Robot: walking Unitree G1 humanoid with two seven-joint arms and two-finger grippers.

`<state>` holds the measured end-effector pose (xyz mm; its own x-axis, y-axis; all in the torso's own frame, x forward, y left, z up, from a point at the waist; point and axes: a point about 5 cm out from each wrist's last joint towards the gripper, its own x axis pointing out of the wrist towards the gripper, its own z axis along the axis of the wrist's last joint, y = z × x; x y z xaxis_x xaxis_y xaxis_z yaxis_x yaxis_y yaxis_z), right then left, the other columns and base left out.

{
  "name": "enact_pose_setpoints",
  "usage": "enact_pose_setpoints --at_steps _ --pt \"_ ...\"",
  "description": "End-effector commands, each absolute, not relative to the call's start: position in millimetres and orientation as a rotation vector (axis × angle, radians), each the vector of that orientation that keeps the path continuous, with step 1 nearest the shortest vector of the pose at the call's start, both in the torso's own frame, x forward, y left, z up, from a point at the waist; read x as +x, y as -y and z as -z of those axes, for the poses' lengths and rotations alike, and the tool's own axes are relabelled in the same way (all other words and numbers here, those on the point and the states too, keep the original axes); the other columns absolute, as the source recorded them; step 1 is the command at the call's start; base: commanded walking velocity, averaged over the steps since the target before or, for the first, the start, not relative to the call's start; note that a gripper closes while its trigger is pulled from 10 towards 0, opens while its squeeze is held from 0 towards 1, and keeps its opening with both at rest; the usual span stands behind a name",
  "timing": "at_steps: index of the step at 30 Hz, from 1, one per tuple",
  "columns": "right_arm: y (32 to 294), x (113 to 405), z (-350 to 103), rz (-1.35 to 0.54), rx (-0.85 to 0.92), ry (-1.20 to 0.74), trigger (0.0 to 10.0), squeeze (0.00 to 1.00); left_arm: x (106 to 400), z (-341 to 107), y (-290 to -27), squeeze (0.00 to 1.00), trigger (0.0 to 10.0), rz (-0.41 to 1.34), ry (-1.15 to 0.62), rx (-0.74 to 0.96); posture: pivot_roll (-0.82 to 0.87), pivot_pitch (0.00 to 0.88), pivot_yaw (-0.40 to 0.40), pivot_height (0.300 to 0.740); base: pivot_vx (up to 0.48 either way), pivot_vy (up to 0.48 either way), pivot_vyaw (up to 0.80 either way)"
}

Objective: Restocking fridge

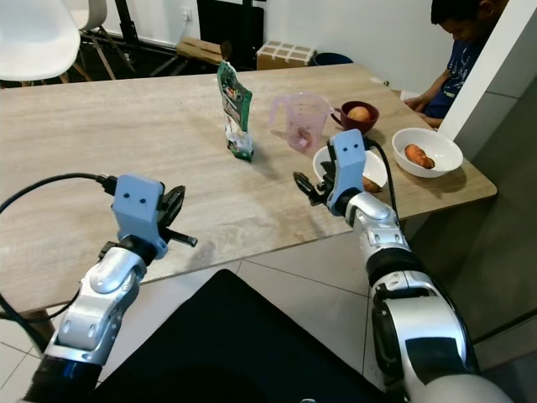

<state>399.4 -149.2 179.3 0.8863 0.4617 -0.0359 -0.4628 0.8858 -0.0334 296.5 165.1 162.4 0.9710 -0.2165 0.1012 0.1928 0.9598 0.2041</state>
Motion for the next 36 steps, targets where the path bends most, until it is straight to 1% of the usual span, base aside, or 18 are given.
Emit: enact_pose_setpoints --at_steps 1,5,7,8,9,11,12,13,14,17,18,21,22,23,24,26,29,36 --pt "147.7 399.9 -178.7 -0.487 -0.060 -0.033 10.0 1.00 294.4 -160.8 -162.2 0.00 10.0 0.210 0.115 0.186 -0.02 0.124 -0.111 0.740 0.000 0.000 0.00" --pt "145.4 401.8 -180.5 -0.495 -0.023 -0.049 10.0 1.00 291.7 -160.7 -164.5 0.00 10.0 0.199 0.110 0.185 -0.01 0.140 -0.117 0.740 0.000 0.000 0.00" --pt "143.4 402.6 -180.1 -0.508 -0.071 -0.066 10.0 1.00 287.9 -160.0 -167.3 0.00 10.0 0.189 0.102 0.186 0.00 0.152 -0.120 0.740 0.000 0.000 0.00" --pt "143.1 402.7 -180.0 -0.510 -0.075 -0.069 10.0 0.90 287.4 -160.1 -167.7 0.00 10.0 0.188 0.101 0.187 0.00 0.155 -0.120 0.740 0.000 0.000 0.00" --pt "142.4 402.8 -179.9 -0.515 -0.074 -0.074 10.0 0.76 286.6 -160.2 -168.4 0.00 10.0 0.186 0.099 0.188 0.01 0.160 -0.121 0.740 0.000 0.000 0.00" --pt "142.2 402.9 -179.9 -0.516 -0.075 -0.075 10.0 0.76 286.3 -160.2 -168.7 0.00 10.0 0.186 0.098 0.189 0.01 0.160 -0.121 0.740 0.000 0.000 0.00" --pt "142.2 403.0 -179.6 -0.519 -0.069 -0.084 10.0 0.53 285.3 -160.5 -169.4 0.00 10.0 0.185 0.096 0.189 0.01 0.169 -0.123 0.740 0.000 0.000 0.00" --pt "142.4 403.4 -179.8 -0.519 -0.063 -0.090 10.0 0.44 284.1 -160.9 -170.1 0.00 10.0 0.183 0.094 0.188 0.02 0.173 -0.123 0.740 0.000 0.000 0.00" --pt "142.6 403.8 -180.2 -0.517 -0.058 -0.094 10.0 0.29 283.2 -161.3 -171.1 0.00 10.0 0.180 0.092 0.187 0.02 0.181 -0.123 0.740 0.000 0.000 0.00" --pt "143.6 404.7 -181.1 -0.505 -0.080 -0.097 10.0 0.25 281.4 -161.5 -173.5 0.00 10.0 0.174 0.087 0.190 0.03 0.193 -0.122 0.740 0.000 0.000 0.00" --pt "144.6 405.2 -181.5 -0.491 -0.098 -0.099 10.0 0.10 280.6 -161.6 -174.4 0.00 10.0 0.172 0.085 0.192 0.03 0.196 -0.123 0.740 0.000 0.000 0.00" --pt "146.0 405.9 -182.0 -0.472 -0.117 -0.100 10.0 0.08 279.6 -161.9 -174.8 0.00 10.0 0.172 0.082 0.192 0.04 0.202 -0.125 0.740 0.000 0.000 0.00" --pt "148.1 406.8 -183.2 -0.449 -0.120 -0.099 10.0 0.01 278.2 -164.3 -171.3 0.00 10.0 0.205 0.095 0.193 0.04 0.206 -0.127 0.740 0.000 0.000 0.00" --pt "150.8 408.1 -186.0 -0.420 -0.101 -0.091 10.0 0.00 275.1 -170.4 -163.0 0.00 10.0 0.270 0.138 0.184 0.05 0.208 -0.129 0.740 0.000 0.000 0.00" --pt "150.8 408.1 -186.0 -0.420 -0.101 -0.091 10.0 0.00 275.1 -170.4 -163.0 0.00 10.0 0.270 0.138 0.184 0.05 0.208 -0.129 0.740 0.000 0.000 0.00" --pt "154.7 410.4 -193.0 -0.386 -0.050 -0.069 10.0 0.00 267.3 -181.5 -145.1 0.00 10.0 0.411 0.211 0.152 0.06 0.217 -0.135 0.740 0.000 0.000 0.00" --pt "156.1 412.0 -200.3 -0.382 -0.008 -0.041 10.0 0.00 259.9 -187.5 -131.9 0.00 10.0 0.516 0.242 0.145 0.07 0.220 -0.136 0.740 0.000 0.000 0.00" --pt "155.6 413.3 -211.4 -0.401 0.044 0.024 10.0 0.00 254.1 -191.5 -123.1 0.00 10.0 0.590 0.260 0.121 0.07 0.220 -0.136 0.740 0.000 0.000 0.00"
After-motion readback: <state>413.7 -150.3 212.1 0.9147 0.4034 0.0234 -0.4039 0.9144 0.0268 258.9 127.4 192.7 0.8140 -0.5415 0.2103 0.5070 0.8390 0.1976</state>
